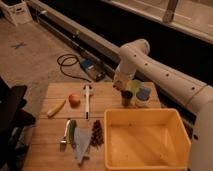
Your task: Wipe table surface with eraser
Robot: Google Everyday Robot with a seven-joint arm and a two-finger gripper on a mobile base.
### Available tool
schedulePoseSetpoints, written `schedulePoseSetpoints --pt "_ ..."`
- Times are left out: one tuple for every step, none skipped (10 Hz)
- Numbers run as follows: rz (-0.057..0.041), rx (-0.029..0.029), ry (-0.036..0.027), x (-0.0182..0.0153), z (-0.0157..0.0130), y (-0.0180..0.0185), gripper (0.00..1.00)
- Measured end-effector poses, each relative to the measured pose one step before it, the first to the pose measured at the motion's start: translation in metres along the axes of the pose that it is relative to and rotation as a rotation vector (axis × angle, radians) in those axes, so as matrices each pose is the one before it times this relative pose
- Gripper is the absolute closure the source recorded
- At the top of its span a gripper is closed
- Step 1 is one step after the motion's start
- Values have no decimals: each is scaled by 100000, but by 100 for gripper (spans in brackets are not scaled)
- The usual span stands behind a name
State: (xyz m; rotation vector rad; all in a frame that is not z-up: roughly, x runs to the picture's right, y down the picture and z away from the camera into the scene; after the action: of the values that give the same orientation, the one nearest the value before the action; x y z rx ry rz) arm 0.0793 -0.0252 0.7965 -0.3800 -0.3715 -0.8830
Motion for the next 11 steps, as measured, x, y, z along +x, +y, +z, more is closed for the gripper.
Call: schedulePoseSetpoints --pt "-4618 1494 -1060 -1113 565 -1956 100" --pt "-4295 595 -1377 -933 792 -1668 100" --pt "-3384 130 -1459 -669 903 -1215 100" --pt "-4749 -115 -3152 -1010 1638 -1536 100" --pt "-2239 -1163 -2667 -621 1468 -376 100" --pt "-315 -165 -384 -66 238 -62 100" --pt "340 -24 43 77 -77 203 100" --pt "8 -52 0 6 25 21 100" --pt "-228 47 -45 -66 21 -171 100" --pt "-88 -71 67 -2 -1 -14 100" --pt "87 -694 463 120 -30 214 100"
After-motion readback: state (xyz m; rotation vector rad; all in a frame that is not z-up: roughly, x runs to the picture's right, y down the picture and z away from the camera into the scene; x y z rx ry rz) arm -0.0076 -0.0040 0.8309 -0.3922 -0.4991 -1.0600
